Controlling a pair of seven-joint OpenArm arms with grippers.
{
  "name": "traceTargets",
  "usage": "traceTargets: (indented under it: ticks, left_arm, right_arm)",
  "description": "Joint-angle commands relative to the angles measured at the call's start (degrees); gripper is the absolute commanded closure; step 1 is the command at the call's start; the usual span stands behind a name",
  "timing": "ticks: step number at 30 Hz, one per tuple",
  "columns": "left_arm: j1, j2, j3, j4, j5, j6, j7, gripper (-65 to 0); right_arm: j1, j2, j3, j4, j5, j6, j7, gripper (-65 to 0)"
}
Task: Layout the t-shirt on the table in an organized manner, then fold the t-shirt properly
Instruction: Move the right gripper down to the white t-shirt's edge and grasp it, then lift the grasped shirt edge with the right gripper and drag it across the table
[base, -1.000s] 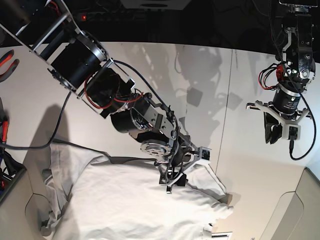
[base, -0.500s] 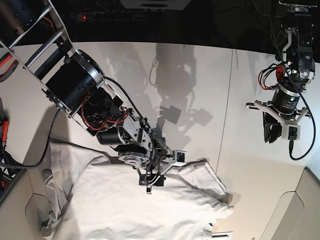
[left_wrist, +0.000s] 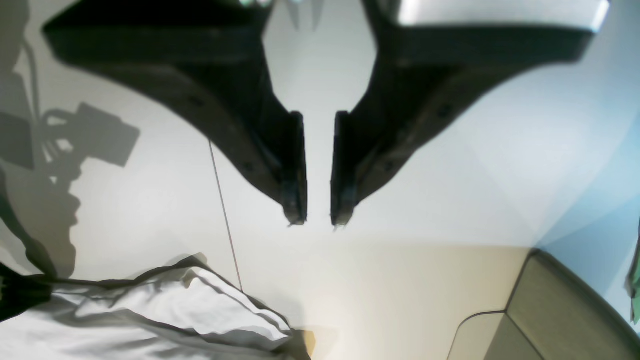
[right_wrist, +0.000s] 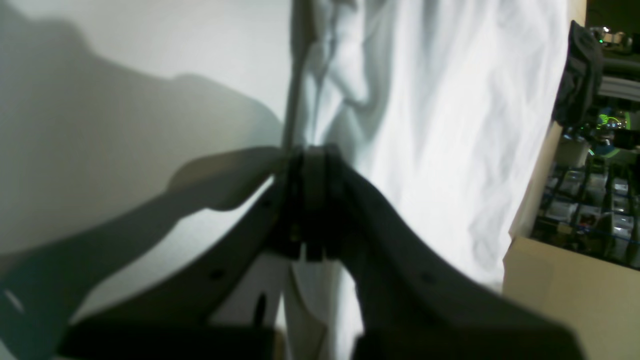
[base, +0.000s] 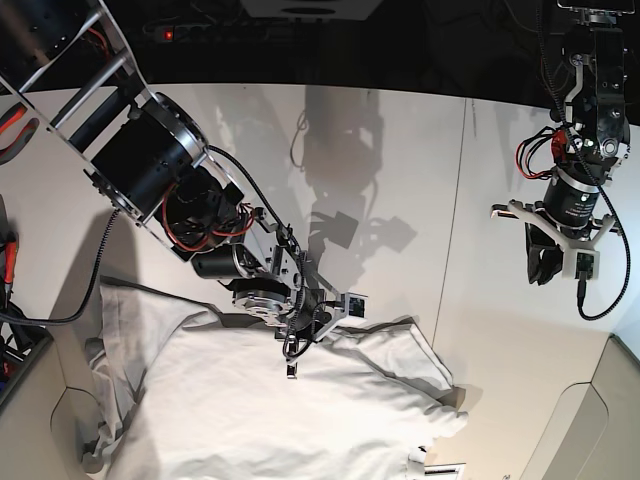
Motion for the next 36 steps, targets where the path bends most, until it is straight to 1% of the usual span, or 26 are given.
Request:
traceTargets:
  ticks: [1, 4, 5, 7, 8, 9, 10, 12, 15, 18, 22, 26, 29, 30, 31, 32, 34, 35, 36]
  left_arm:
    - [-0.5, -0.8, -0.4, 0.9, -0.3, 0.2, -1.2, -12.5]
    - [-0.5, -0.8, -0.4, 0.9, -0.3, 0.2, -1.2, -12.5]
    - [-0.5, -0.8, -0.4, 0.9, -0.3, 0.2, -1.2, -12.5]
    - [-0.5, -0.8, -0.4, 0.9, 0.2, 0.2, -1.2, -12.5]
    - [-0.5, -0.8, -0.4, 0.9, 0.3, 0.2, -1.2, -12.5]
    - [-0.5, -0.8, -0.4, 0.9, 0.3, 0.2, -1.2, -12.5]
    - [-0.5, -0.8, -0.4, 0.9, 0.3, 0.2, -1.2, -12.5]
    - [-0.5, -0.8, -0.4, 0.9, 0.3, 0.2, -1.2, -12.5]
    - [-0.5, -0.8, -0.4, 0.9, 0.3, 0.2, -1.2, -12.5]
    - [-0.5, -0.8, -0.4, 0.9, 0.3, 0.2, -1.2, -12.5]
    - [-0.5, -0.8, -0.4, 0.9, 0.3, 0.2, -1.2, -12.5]
    - [-0.4, -0.8, -0.4, 0.9, 0.3, 0.2, -1.2, -12.5]
    - [-0.5, -0.8, -0.4, 0.9, 0.3, 0.2, -1.2, -12.5]
    - [-0.5, -0.8, -0.4, 0.9, 0.3, 0.2, -1.2, -12.5]
    - [-0.5, -0.8, -0.4, 0.9, 0.3, 0.2, -1.3, -12.5]
    - [-0.5, -0.7, -0.4, 0.9, 0.3, 0.2, -1.3, -12.5]
    - [-0.5, -0.7, -0.4, 0.9, 0.3, 0.2, -1.3, -12.5]
    - [-0.5, -0.7, -0.4, 0.9, 0.3, 0.2, -1.3, -12.5]
    - [-0.5, -0.8, -0.4, 0.9, 0.3, 0.2, -1.3, -12.5]
  right_arm:
    - [1.9, -0.4, 0.2, 0.7, 0.0, -0.9, 0.4, 0.0]
    - [1.9, -0.5, 0.2, 0.7, 0.0, -0.9, 0.4, 0.0]
    - [1.8, -0.4, 0.2, 0.7, 0.1, -0.9, 0.4, -3.0]
    - [1.7, -0.5, 0.2, 0.7, 0.1, -0.9, 0.5, -23.1]
    - [1.6, -0.5, 0.2, 0.7, 0.6, -1.0, 0.9, -28.9]
    - [1.4, -0.5, 0.2, 0.7, 1.2, -1.6, 0.9, -30.2]
    - [1.1, -0.4, 0.2, 0.7, 1.5, -2.5, 0.9, -30.2]
    - [0.3, -0.4, 0.9, 0.7, 1.6, -3.3, 0.9, -30.2]
    - [-1.0, -0.4, 3.8, 0.5, 2.0, -3.2, 1.1, -30.2]
    - [-1.4, -0.4, 6.7, -0.8, 2.0, -2.5, 2.6, -30.1]
    - [-1.1, -0.1, 9.9, -2.6, 1.9, -3.5, 2.6, -29.9]
    - [-0.7, 1.0, 12.3, -3.1, 1.9, -3.5, 2.6, -29.9]
    - [-0.7, 1.7, 12.7, -3.1, 1.9, -3.5, 2.7, -29.9]
    - [-0.8, 1.7, 12.7, -3.1, 1.9, -3.5, 2.7, -28.7]
    - [-0.8, 1.7, 12.7, -3.1, 1.9, -3.5, 2.7, -24.7]
    - [-0.8, 1.7, 12.7, -3.1, 1.9, -3.5, 2.7, -18.4]
    - [-0.8, 1.6, 12.8, -3.1, 1.9, -3.4, 2.6, -1.7]
    - [-0.8, 1.6, 12.8, -3.1, 2.0, -3.4, 2.6, 0.0]
    - [-0.8, 1.6, 12.7, -3.1, 2.0, -3.4, 2.6, 0.0]
